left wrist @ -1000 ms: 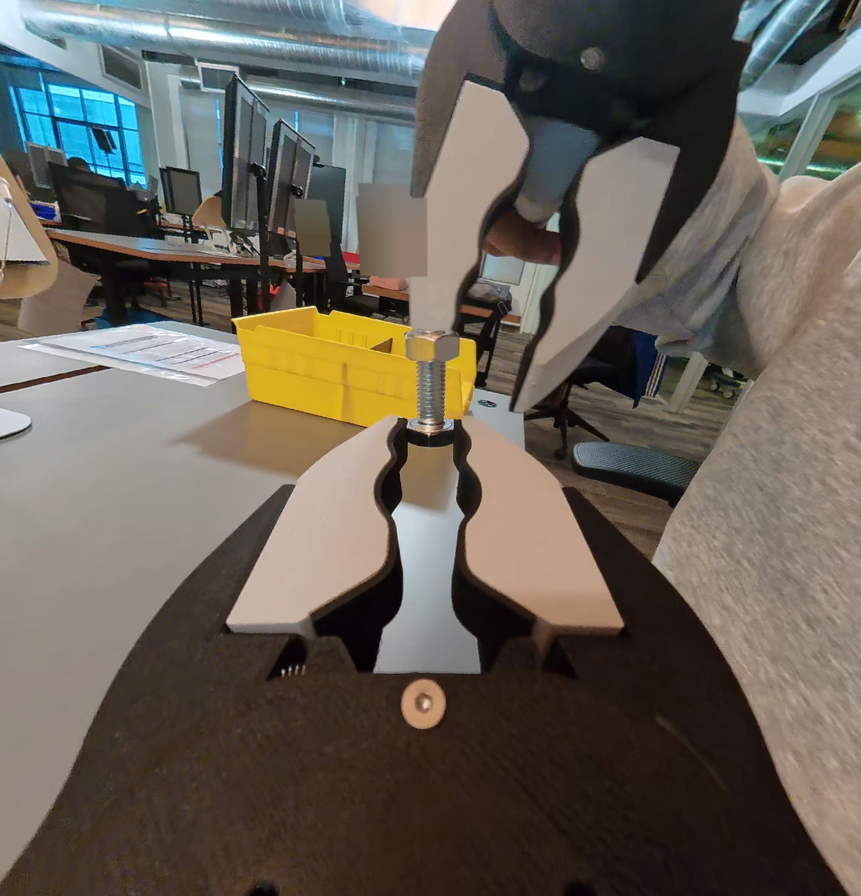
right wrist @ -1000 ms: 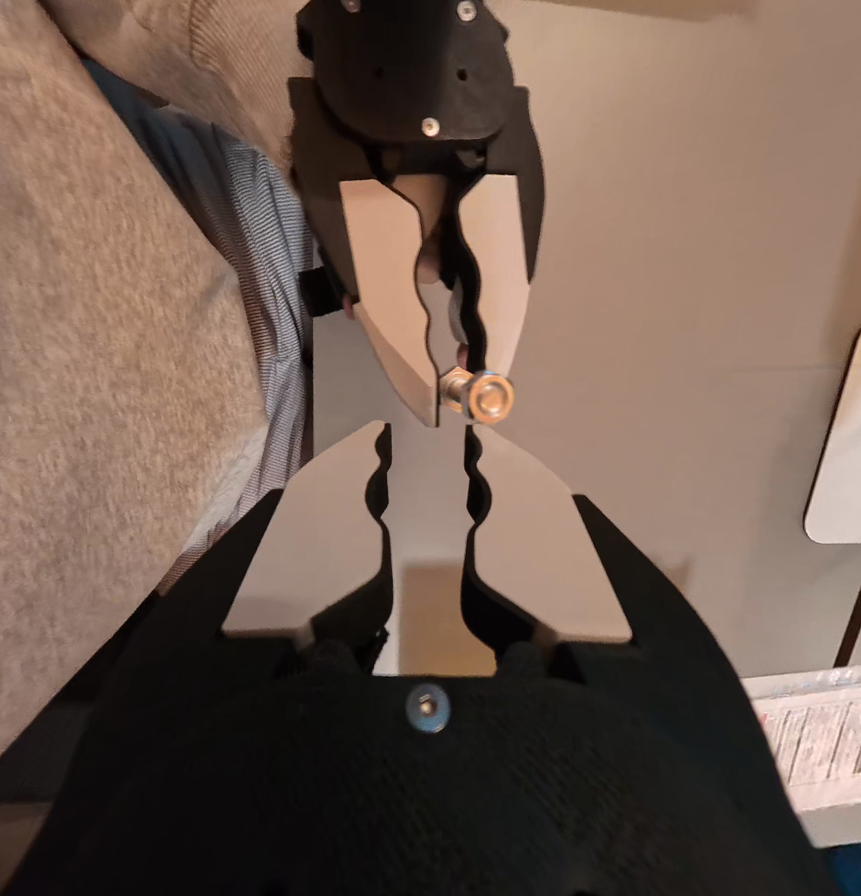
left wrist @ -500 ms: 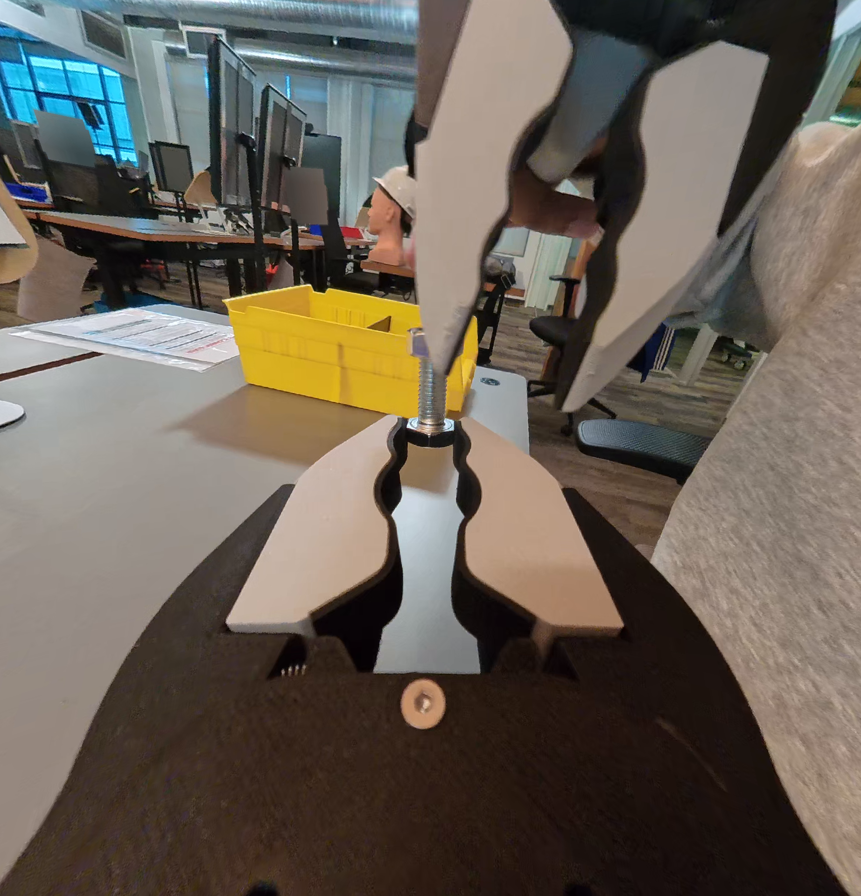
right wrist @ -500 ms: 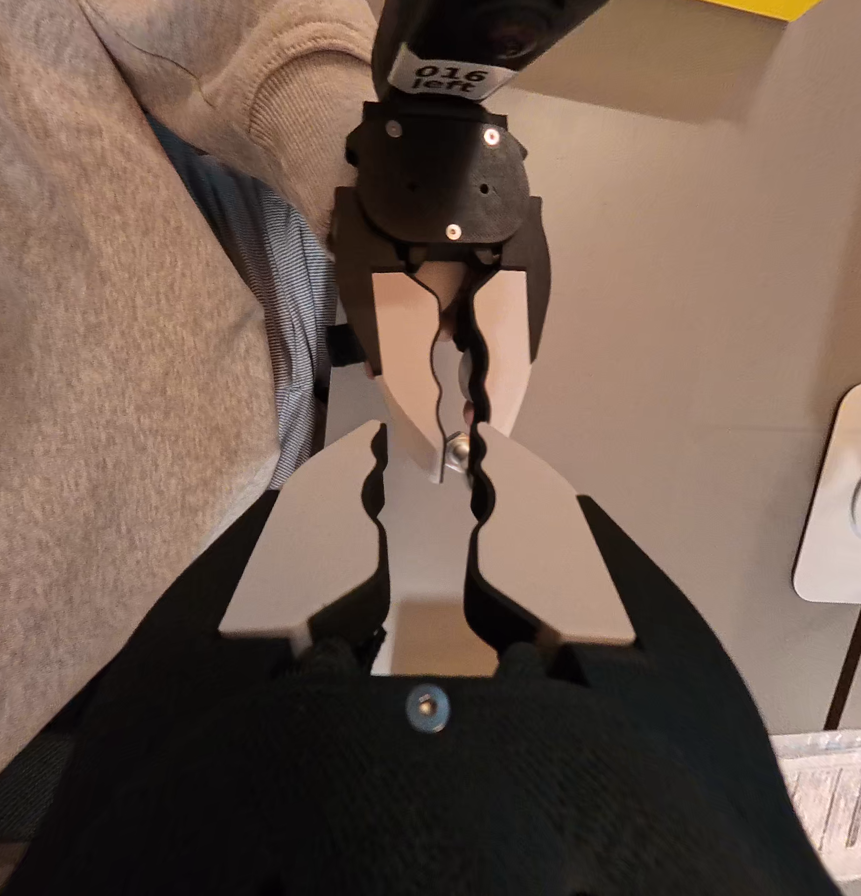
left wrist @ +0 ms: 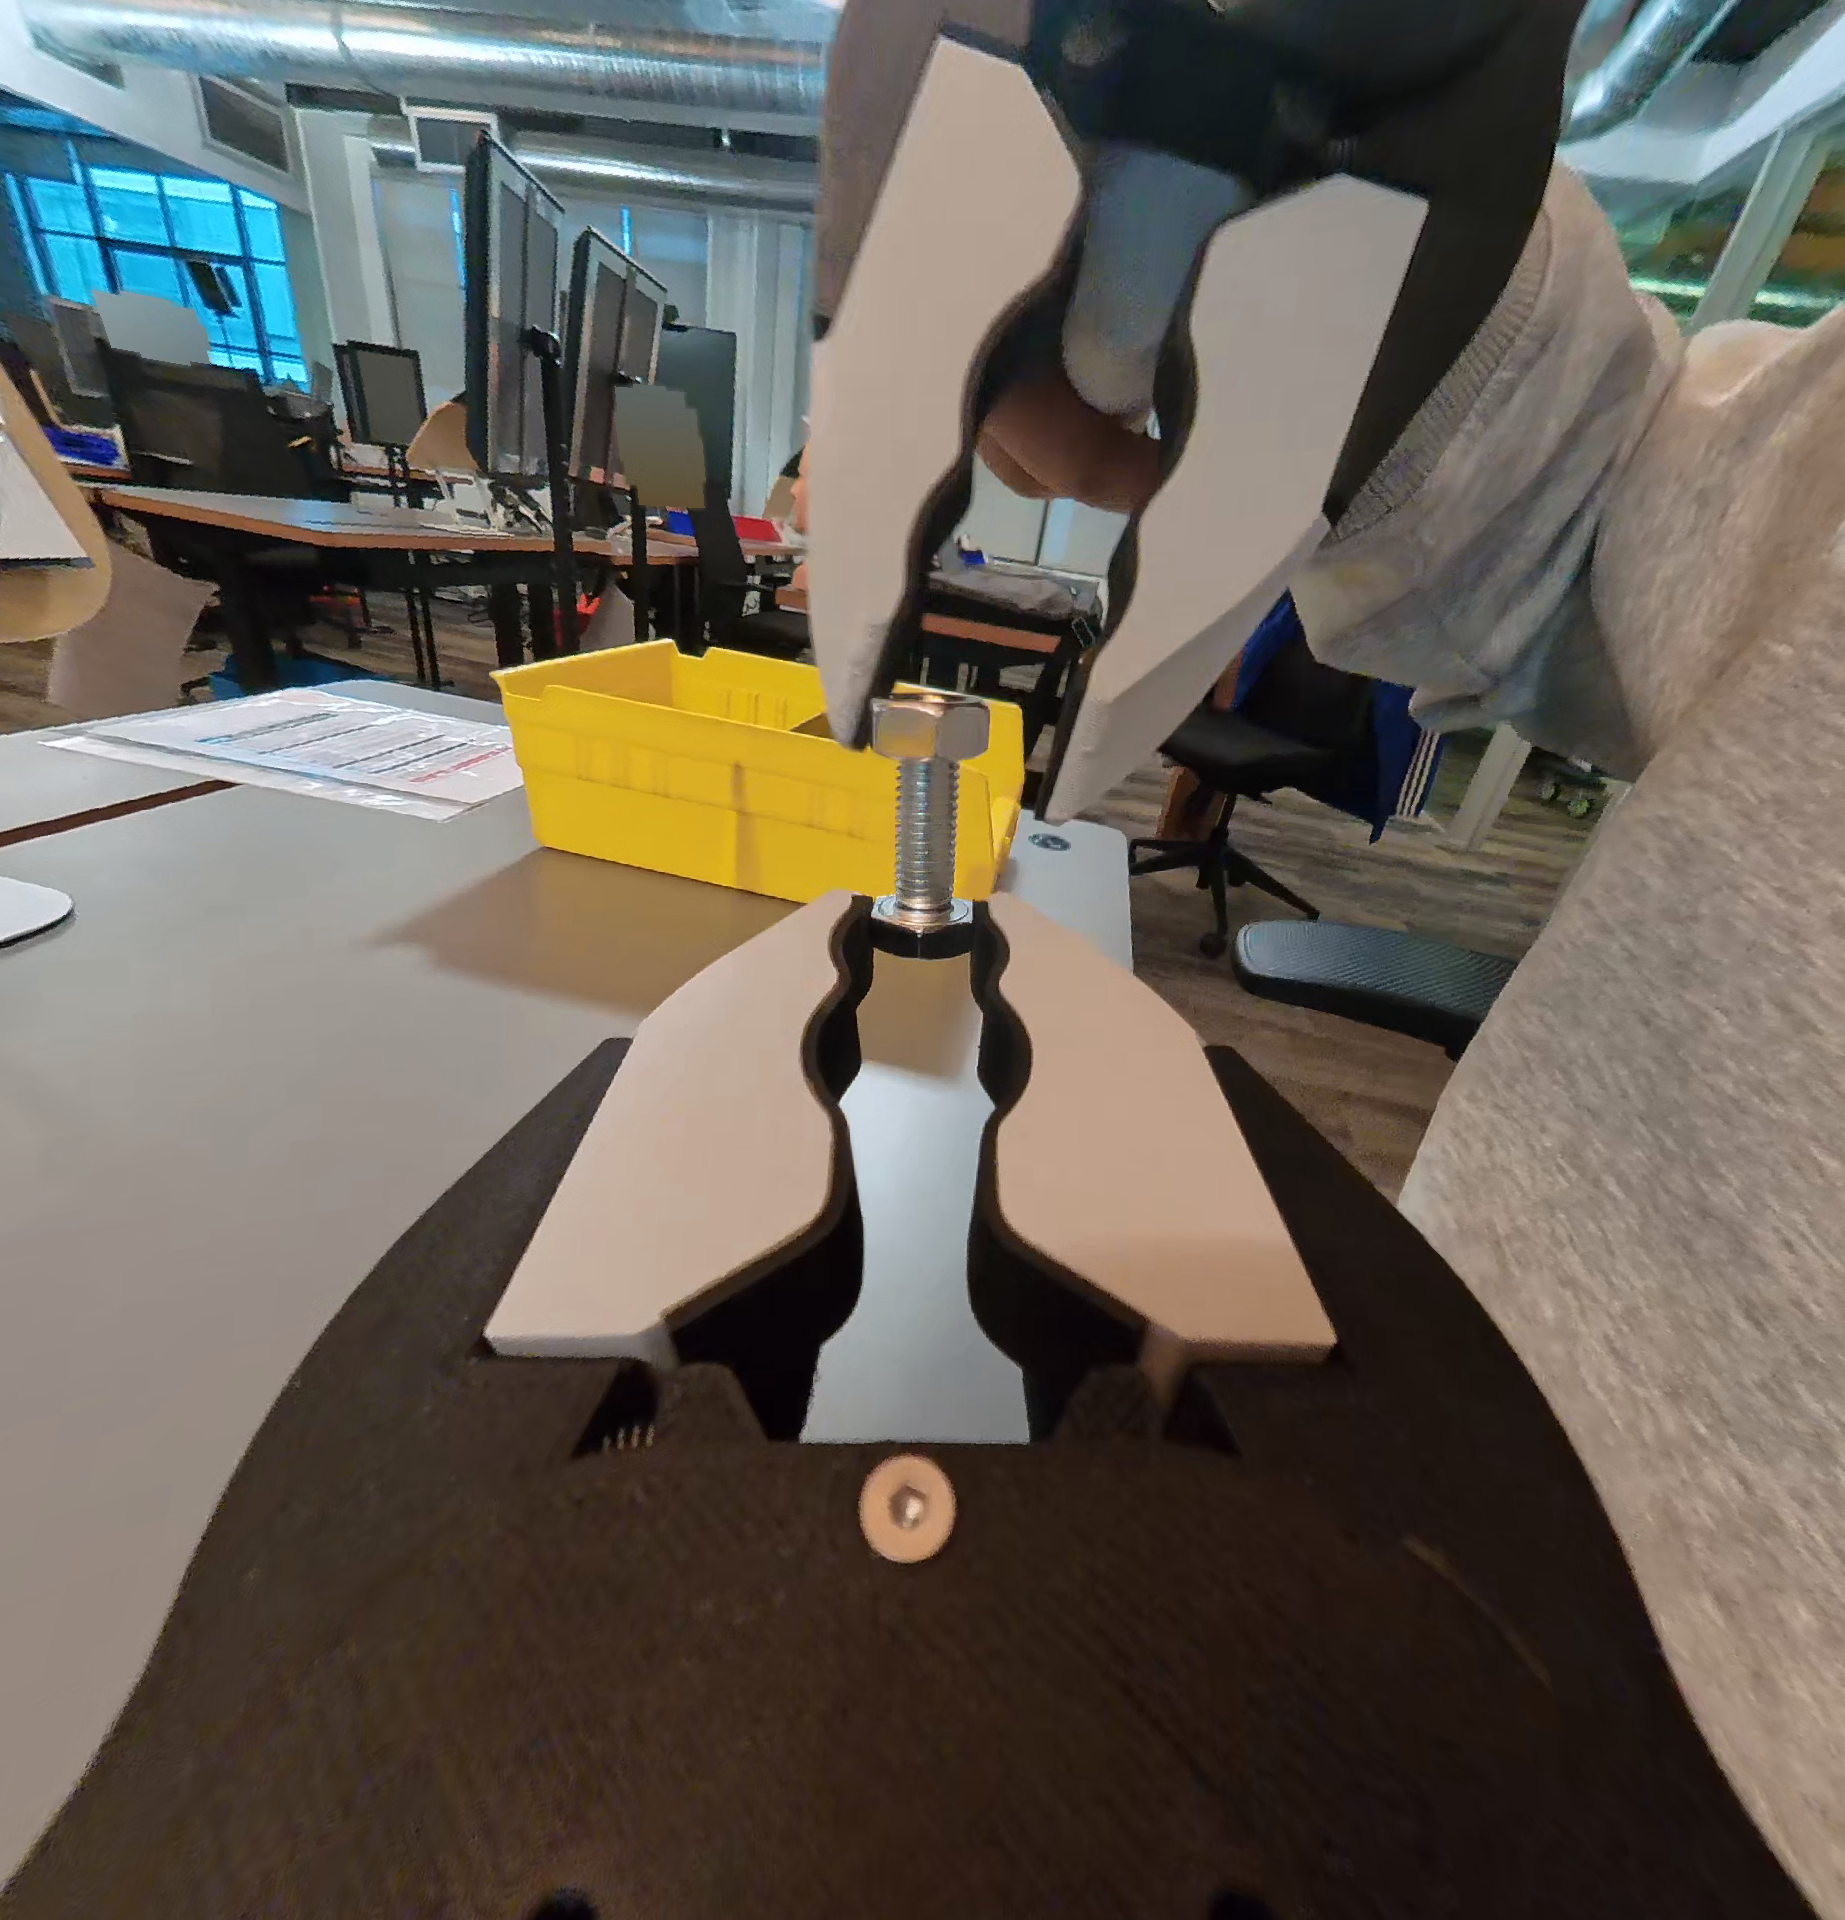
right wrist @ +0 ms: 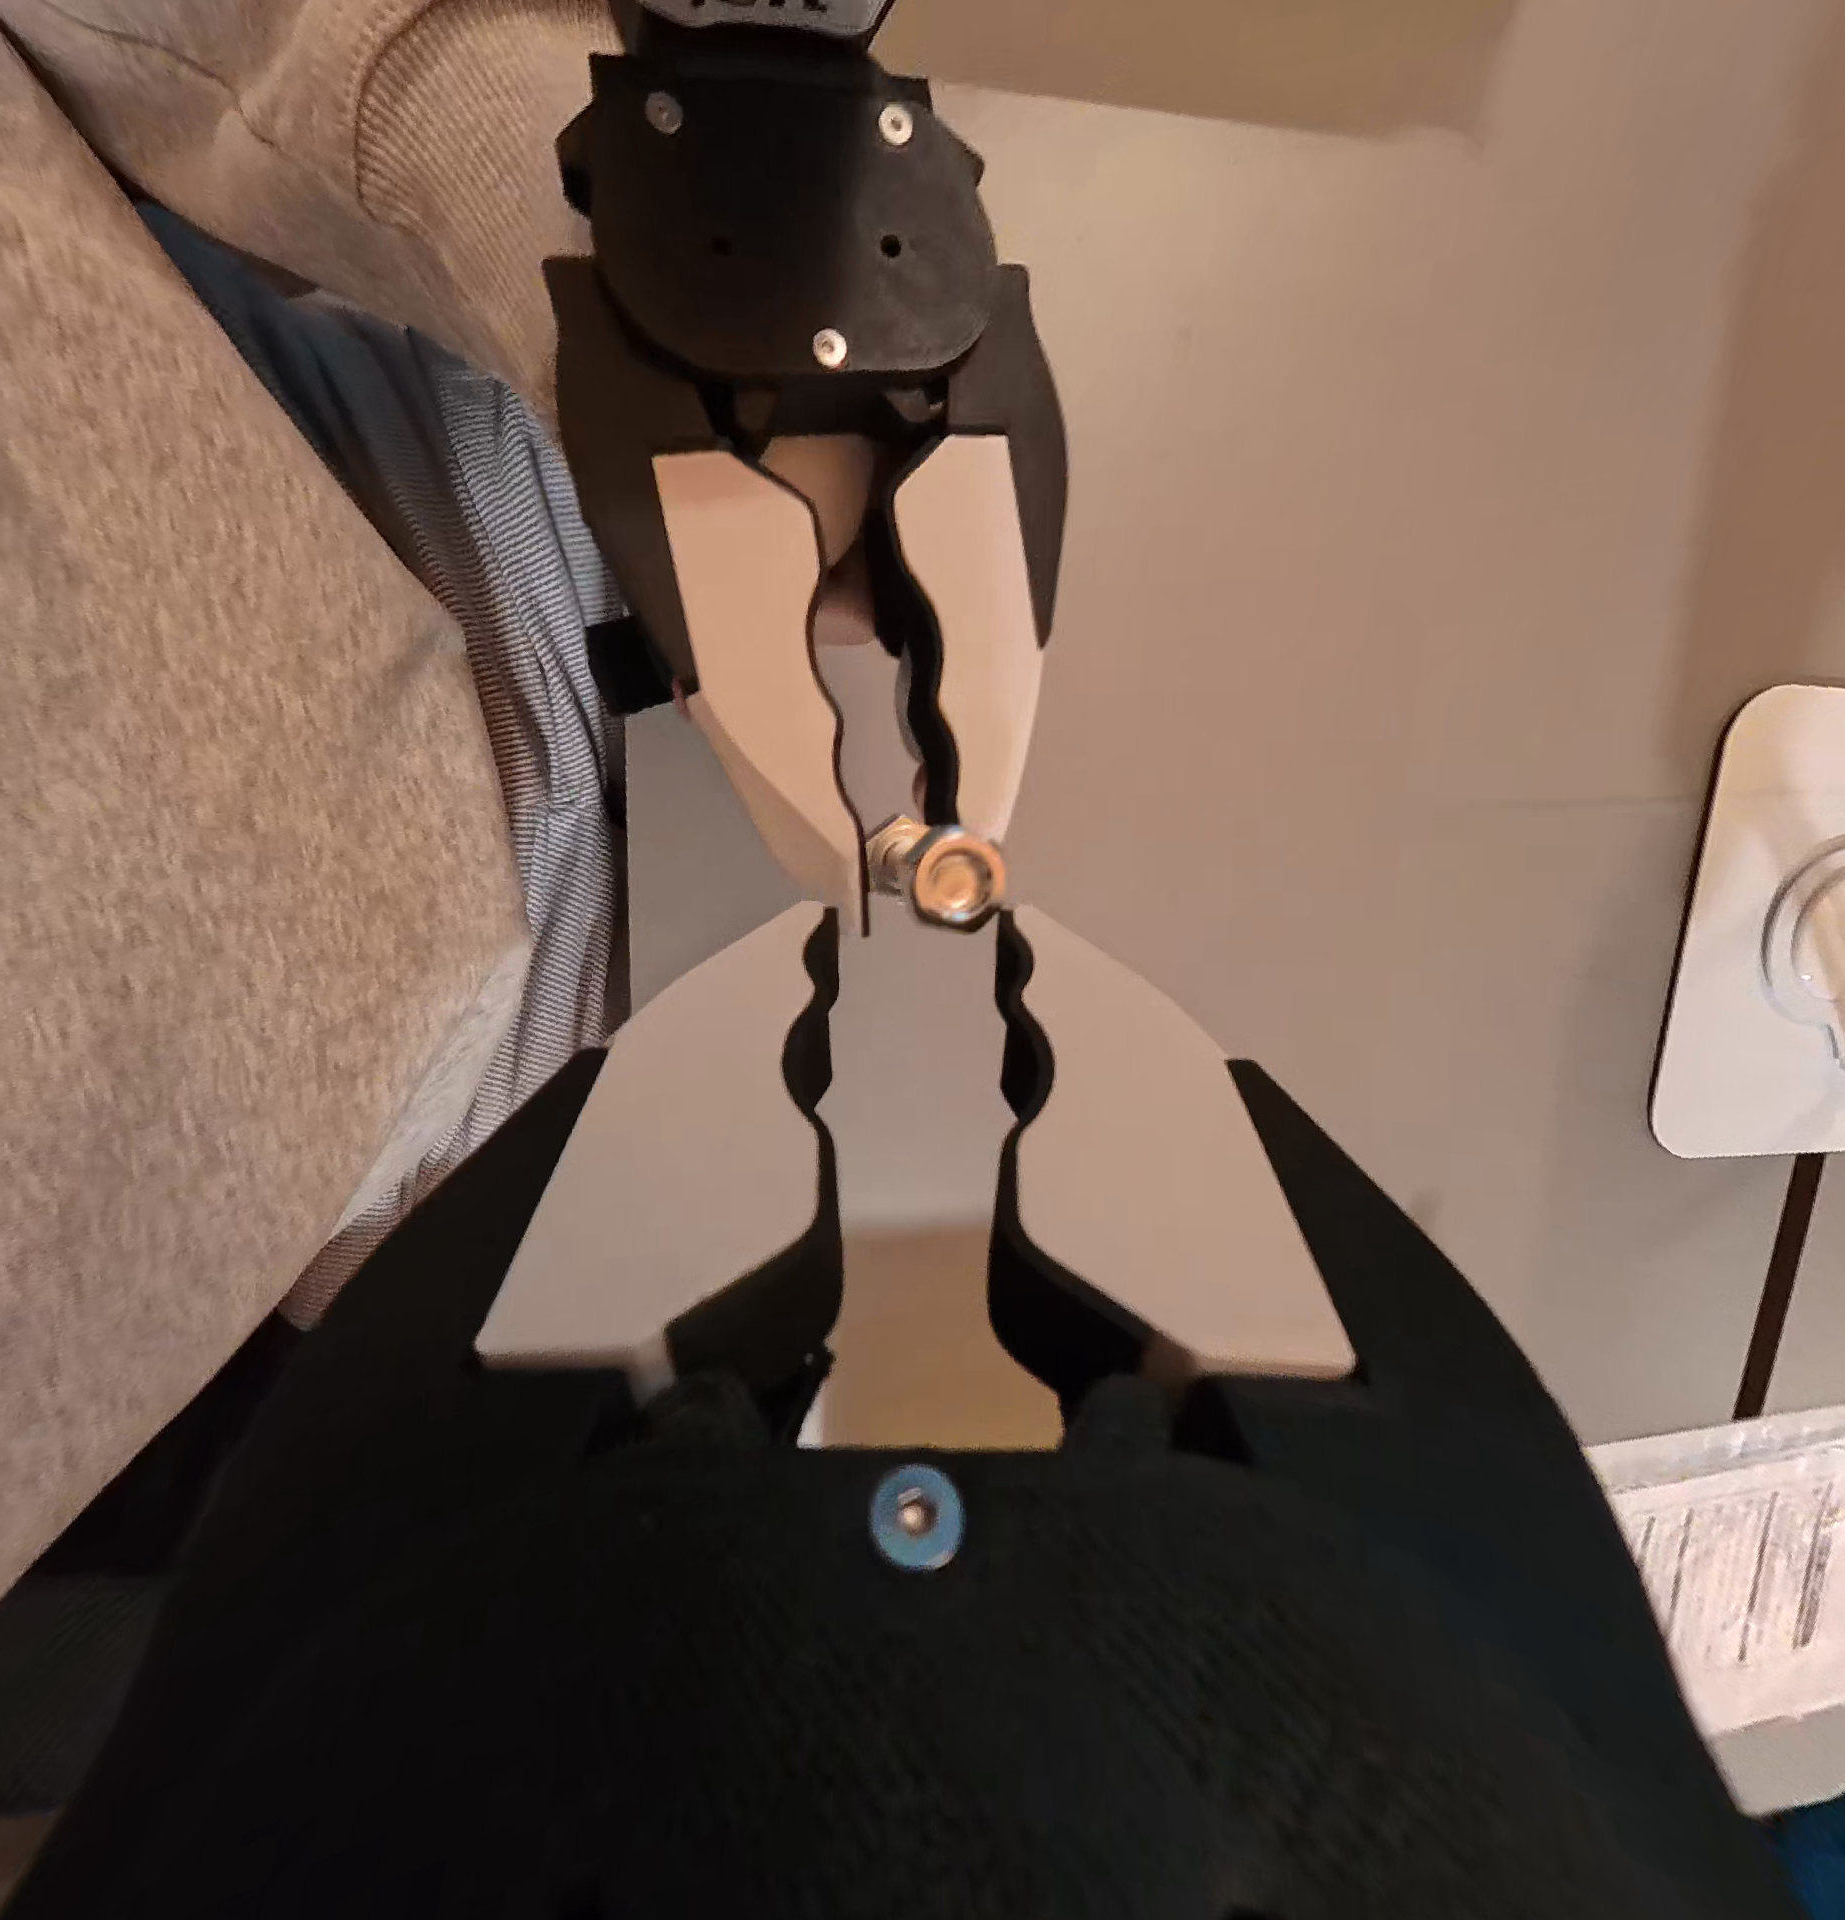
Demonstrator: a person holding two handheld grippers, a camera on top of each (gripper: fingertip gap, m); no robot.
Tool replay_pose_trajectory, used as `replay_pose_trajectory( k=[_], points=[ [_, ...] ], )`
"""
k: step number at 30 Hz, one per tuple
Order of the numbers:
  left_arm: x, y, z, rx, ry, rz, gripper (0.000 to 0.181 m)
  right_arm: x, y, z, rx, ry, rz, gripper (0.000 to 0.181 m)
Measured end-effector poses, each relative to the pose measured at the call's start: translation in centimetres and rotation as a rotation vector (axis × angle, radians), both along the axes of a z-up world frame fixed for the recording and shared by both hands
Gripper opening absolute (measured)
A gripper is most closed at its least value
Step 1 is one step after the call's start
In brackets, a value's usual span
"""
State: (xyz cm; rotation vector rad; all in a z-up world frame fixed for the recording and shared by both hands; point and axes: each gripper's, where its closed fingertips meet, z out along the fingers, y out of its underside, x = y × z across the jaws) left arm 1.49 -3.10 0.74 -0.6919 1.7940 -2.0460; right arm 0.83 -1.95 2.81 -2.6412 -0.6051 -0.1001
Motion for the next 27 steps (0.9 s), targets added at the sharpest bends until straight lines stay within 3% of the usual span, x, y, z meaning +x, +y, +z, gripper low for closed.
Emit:
replay_pose_trajectory(
  k=[1,14,27],
  points=[
    [-0.1,-0.2,-0.1,0.014,-0.004,-0.003,0.019,-0.1,0.2,0.0,0.008,0.004,0.003,0.03],
    [-0.2,-0.6,-0.8,0.035,0.01,-0.018,0.019,-1.6,0.8,-0.2,0.018,0.029,0.071,0.022],
    [0.1,-0.2,-0.4,0.003,0.019,-0.004,0.019,-2.1,-0.6,-0.4,-0.057,0.02,0.087,0.01]
  ],
)
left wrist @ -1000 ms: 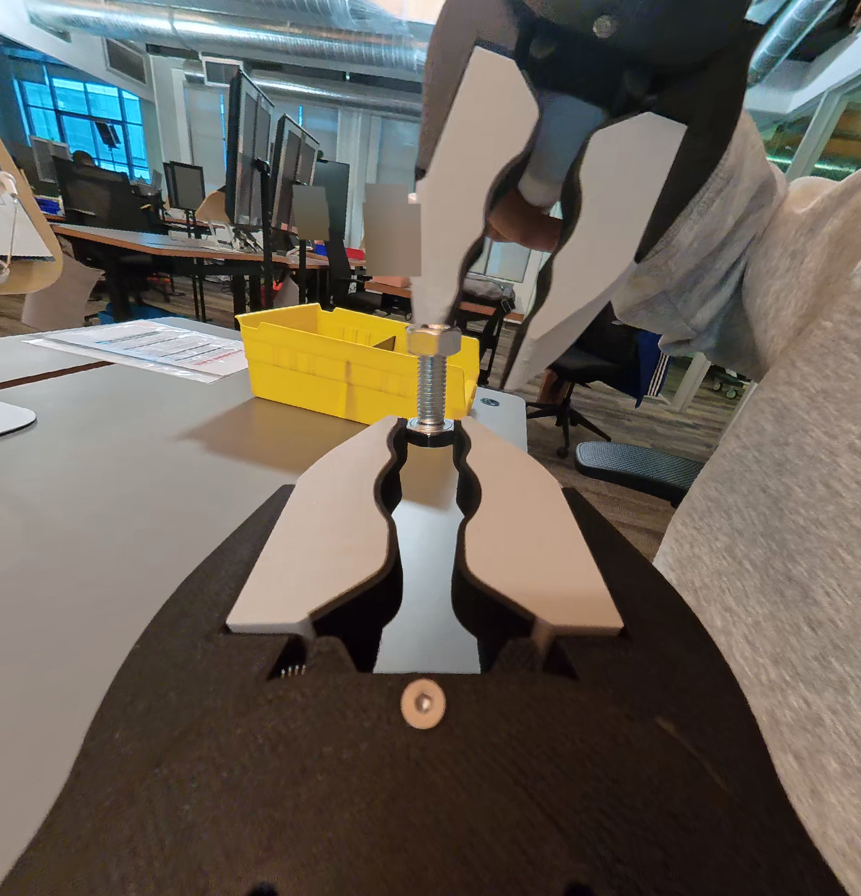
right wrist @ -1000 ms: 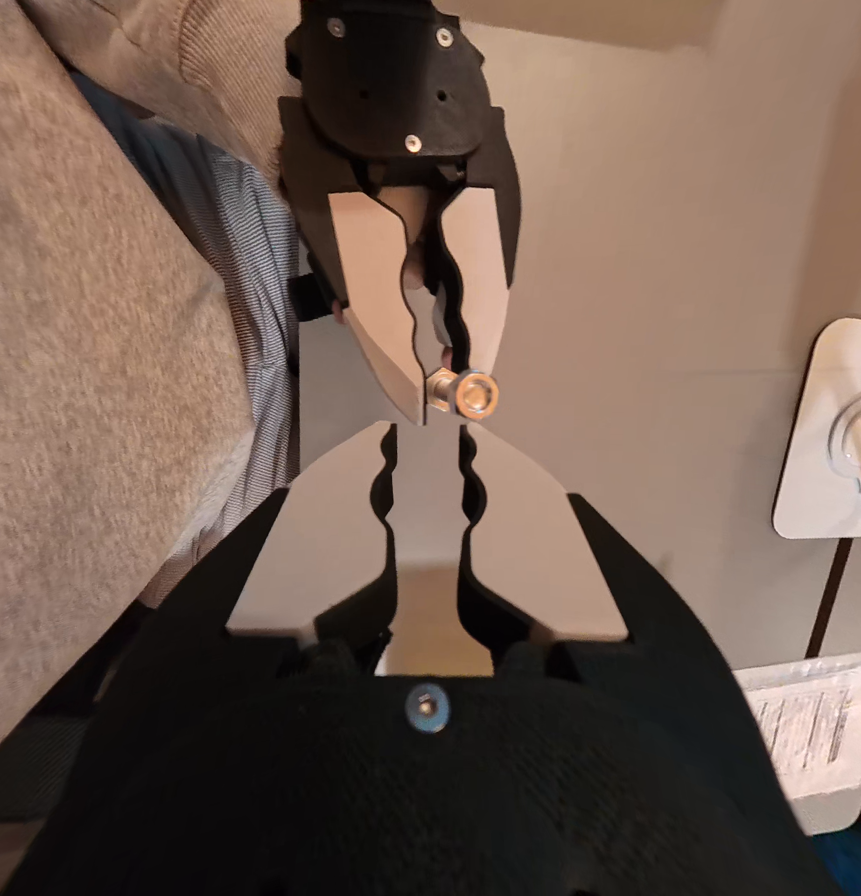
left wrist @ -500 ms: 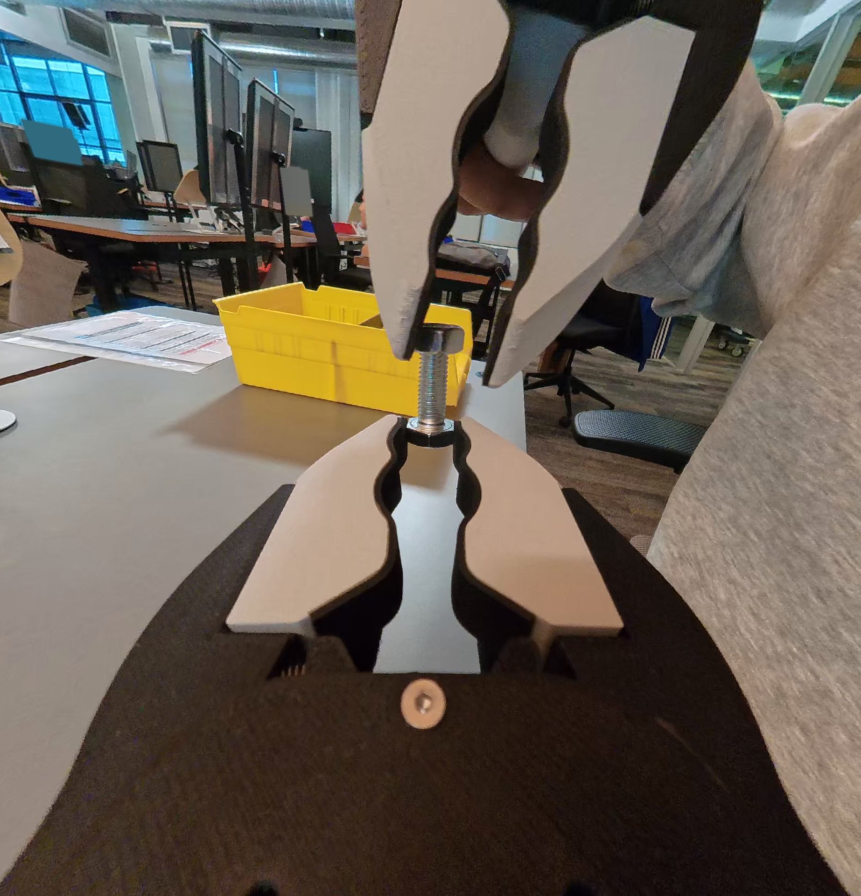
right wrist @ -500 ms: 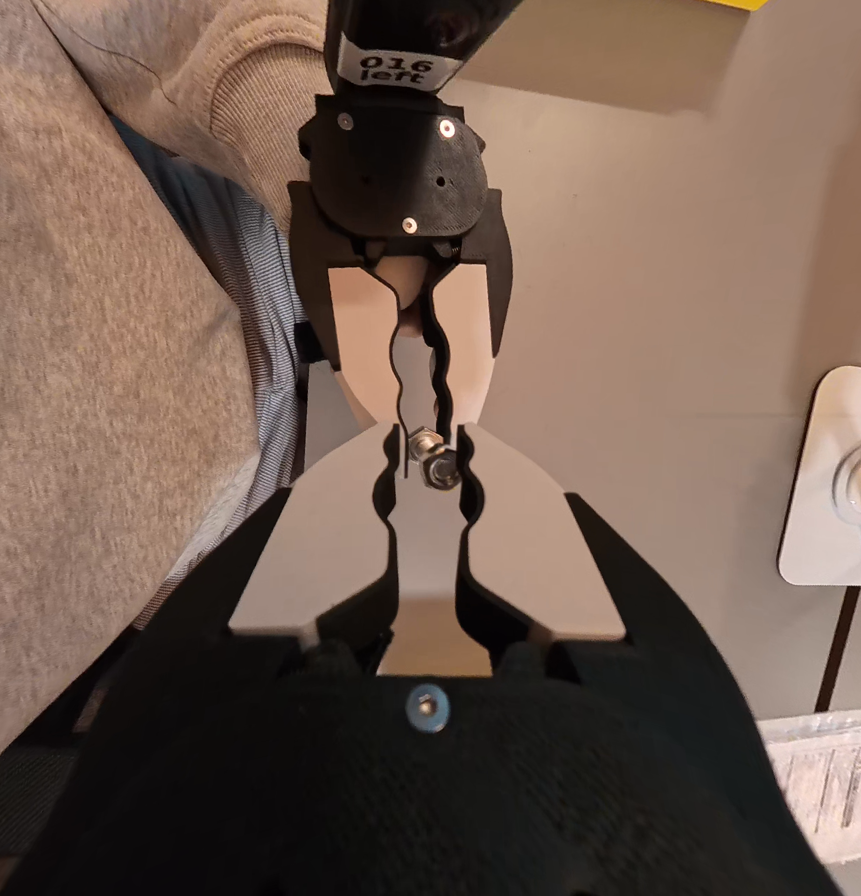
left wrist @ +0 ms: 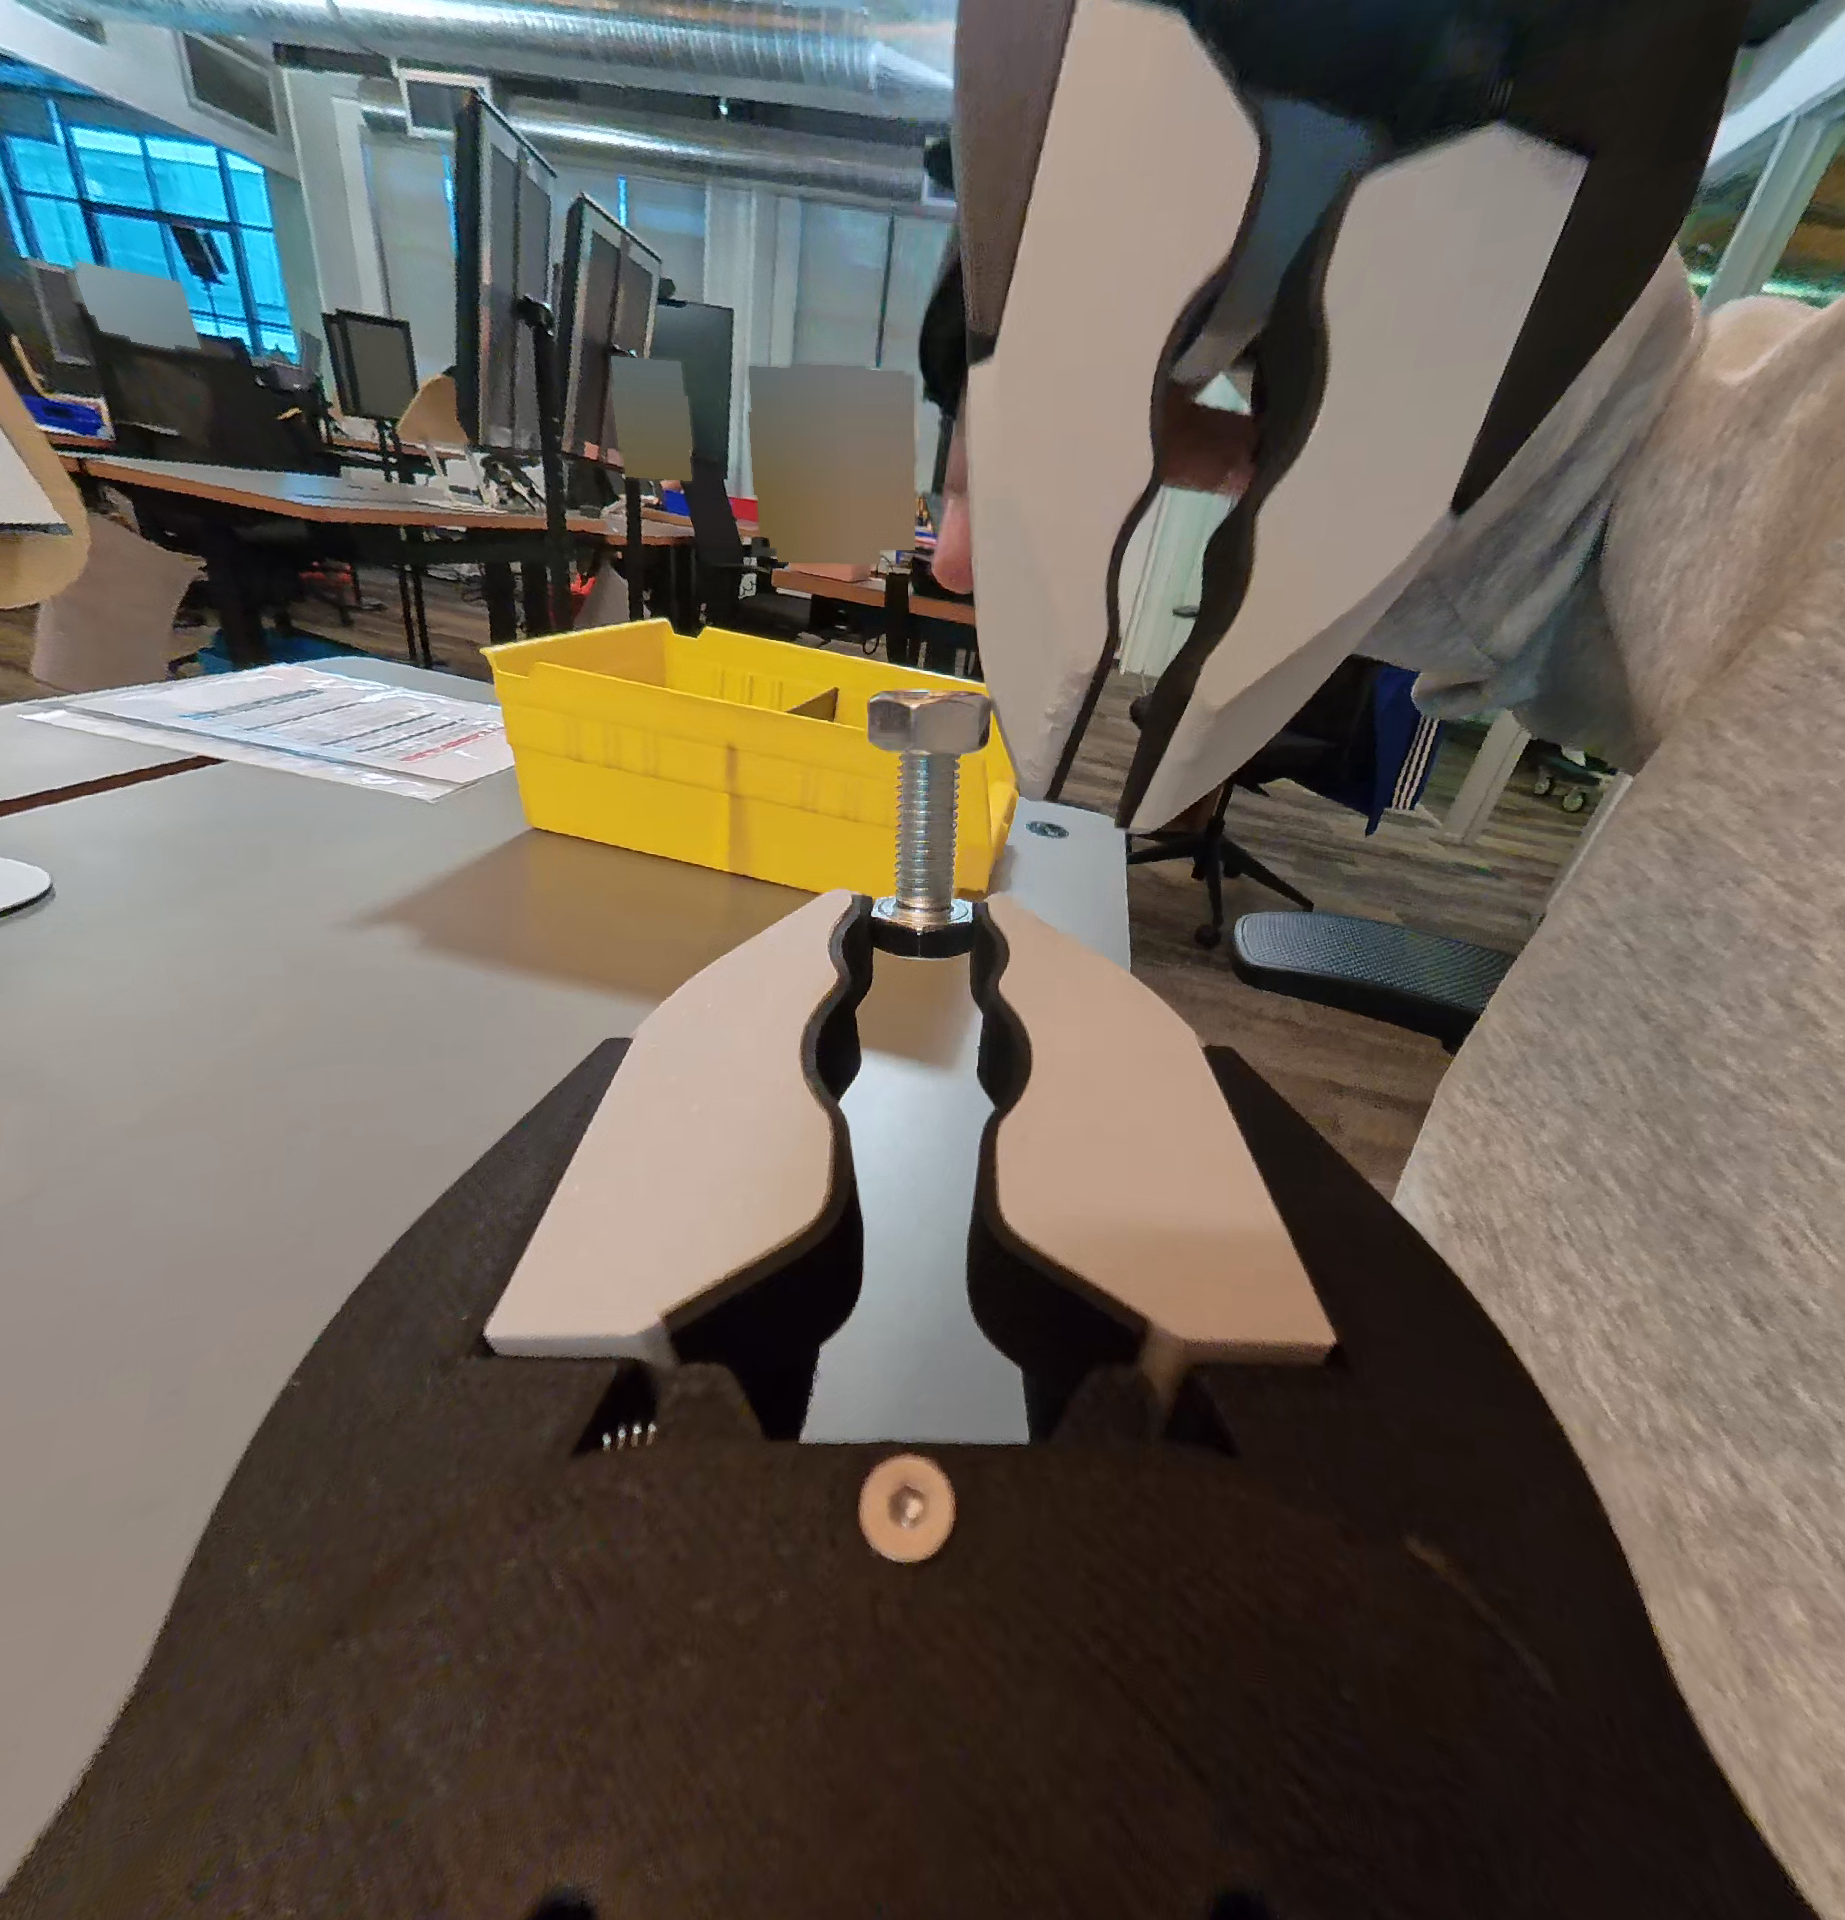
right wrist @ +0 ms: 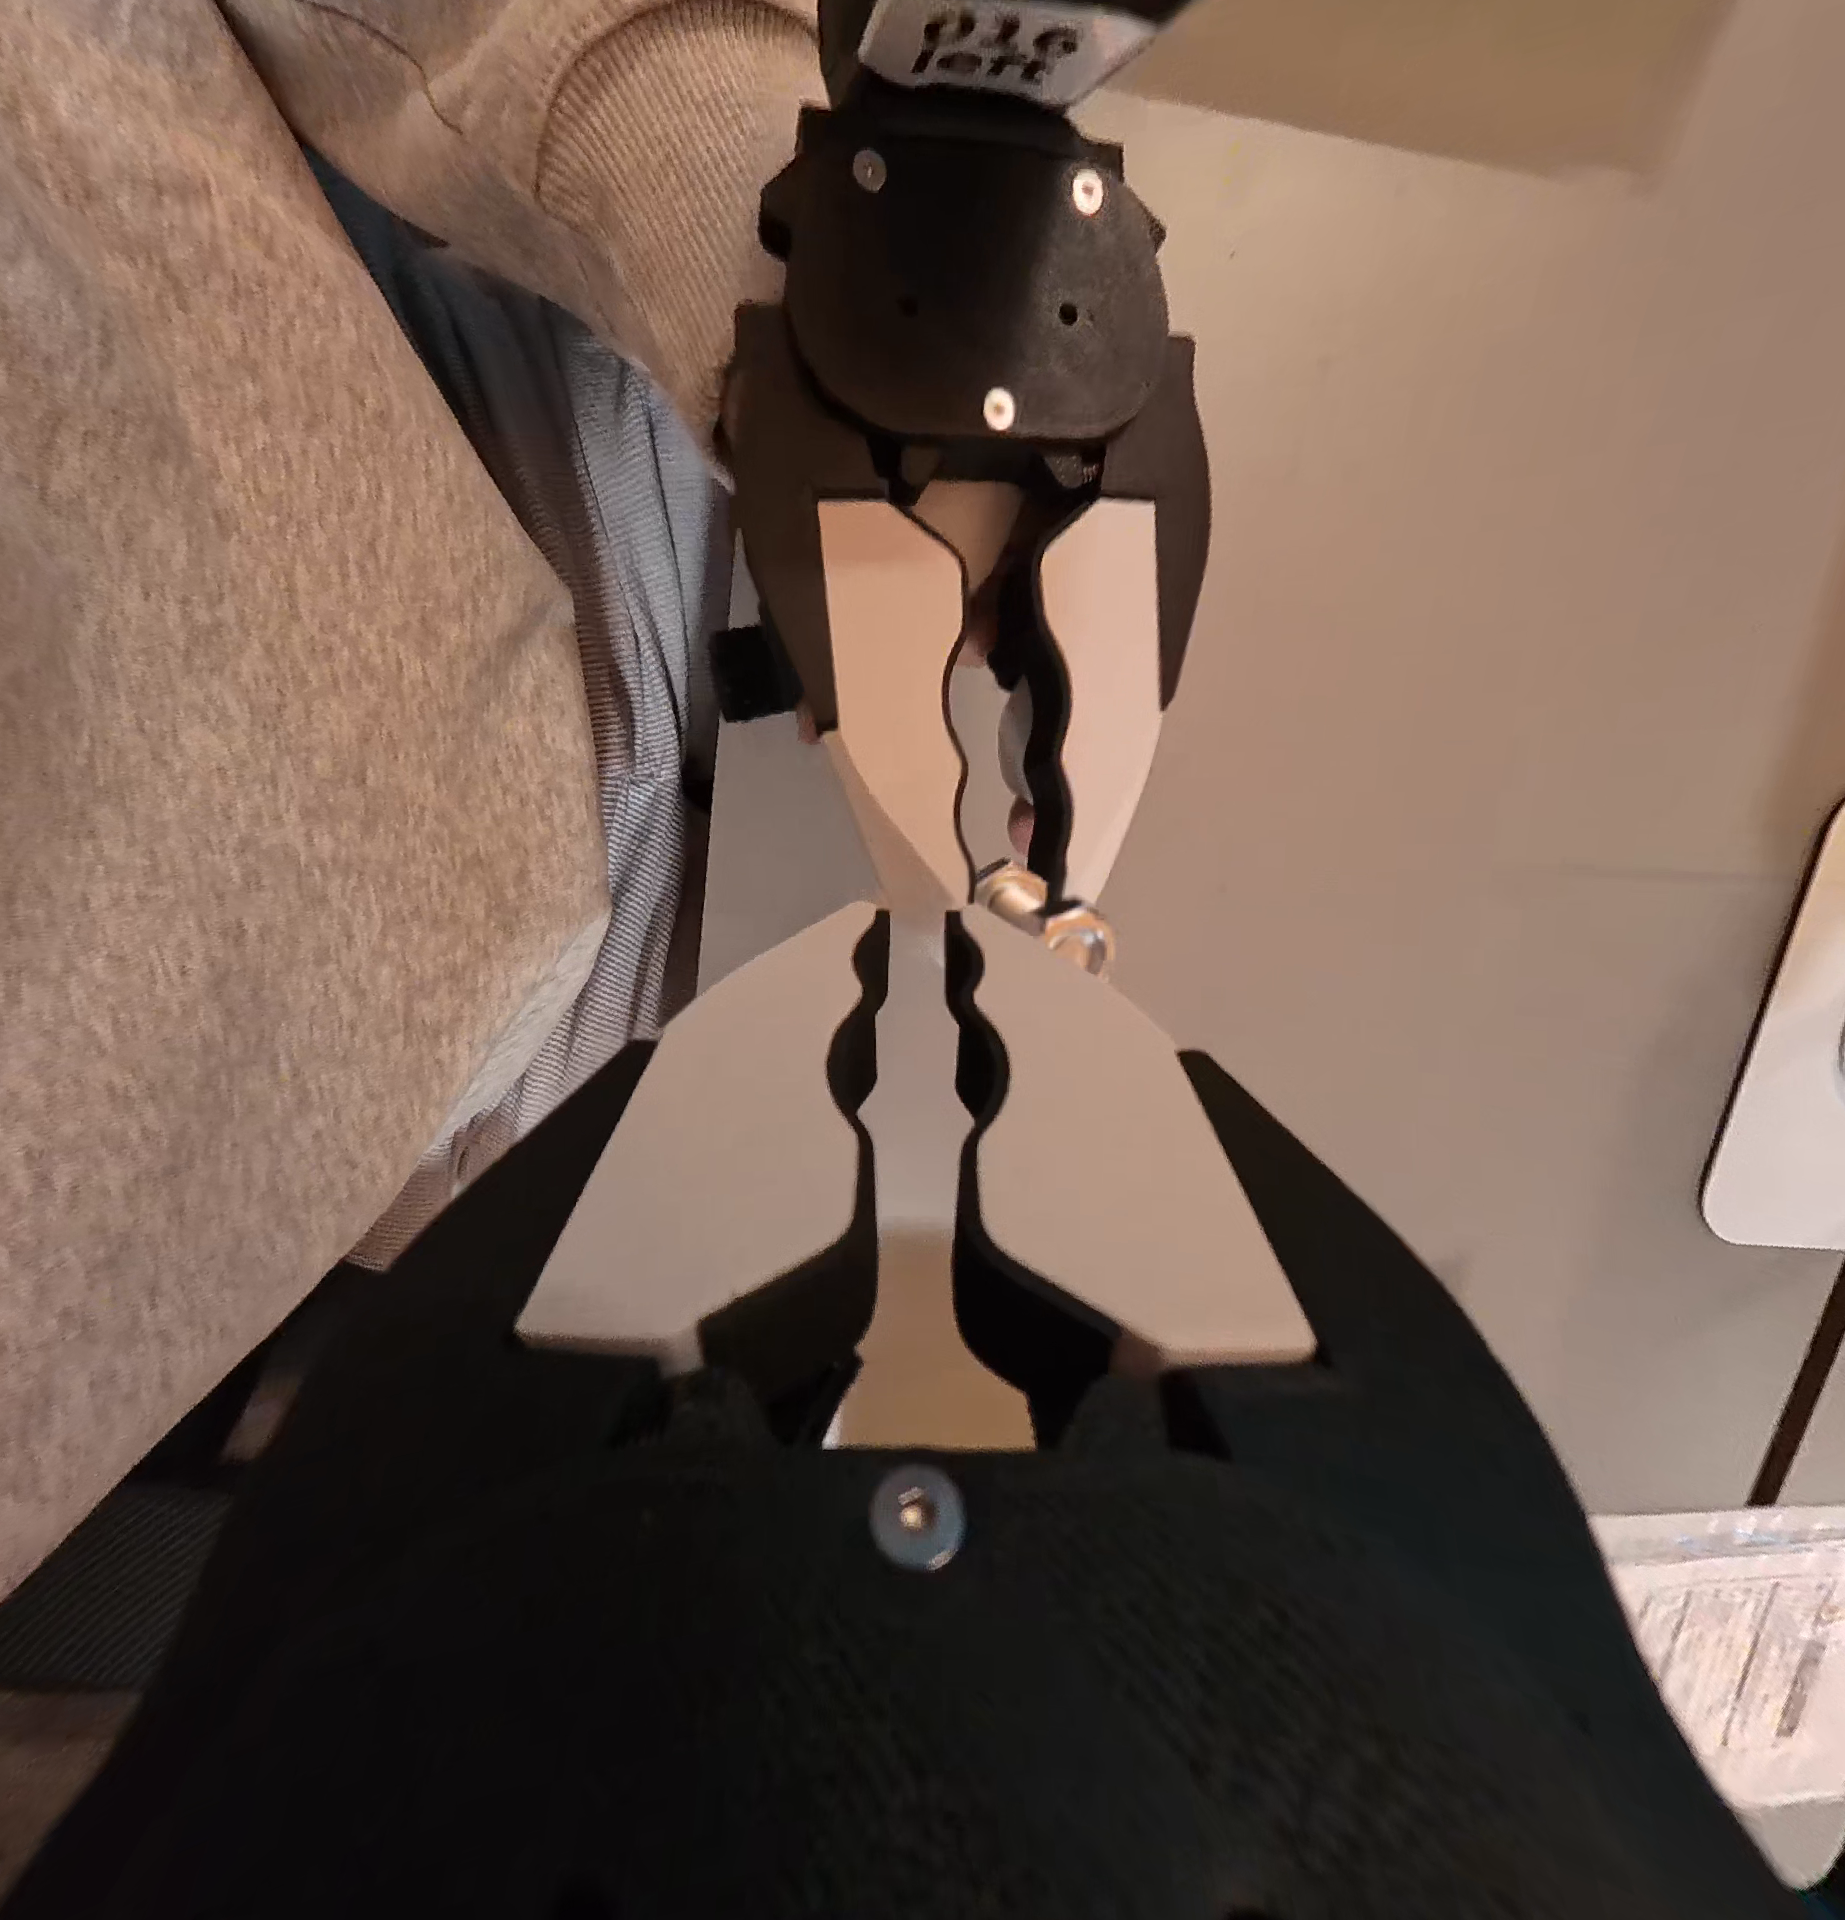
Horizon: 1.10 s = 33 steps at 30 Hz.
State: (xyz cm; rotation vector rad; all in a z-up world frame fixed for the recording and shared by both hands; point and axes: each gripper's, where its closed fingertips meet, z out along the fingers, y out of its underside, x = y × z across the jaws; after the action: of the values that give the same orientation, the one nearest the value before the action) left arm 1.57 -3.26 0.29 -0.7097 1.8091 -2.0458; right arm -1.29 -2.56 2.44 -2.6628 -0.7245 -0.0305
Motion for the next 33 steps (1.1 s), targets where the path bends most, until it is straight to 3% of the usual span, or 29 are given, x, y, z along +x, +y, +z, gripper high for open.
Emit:
replay_pose_trajectory(
  k=[12,23,33],
  points=[
    [-0.3,-0.2,0.1,0.017,-0.022,-0.004,0.019,2.3,0.0,0.1,0.028,-0.052,-0.094,0.023],
    [-0.4,-0.5,-0.2,0.021,-0.01,-0.02,0.019,1.9,0.9,0.3,0.054,-0.029,-0.081,0.019],
    [-1.9,-1.3,0.4,-0.048,0.015,-0.173,0.019,0.5,0.4,0.9,0.069,0.058,0.066,0.018]
  ],
)
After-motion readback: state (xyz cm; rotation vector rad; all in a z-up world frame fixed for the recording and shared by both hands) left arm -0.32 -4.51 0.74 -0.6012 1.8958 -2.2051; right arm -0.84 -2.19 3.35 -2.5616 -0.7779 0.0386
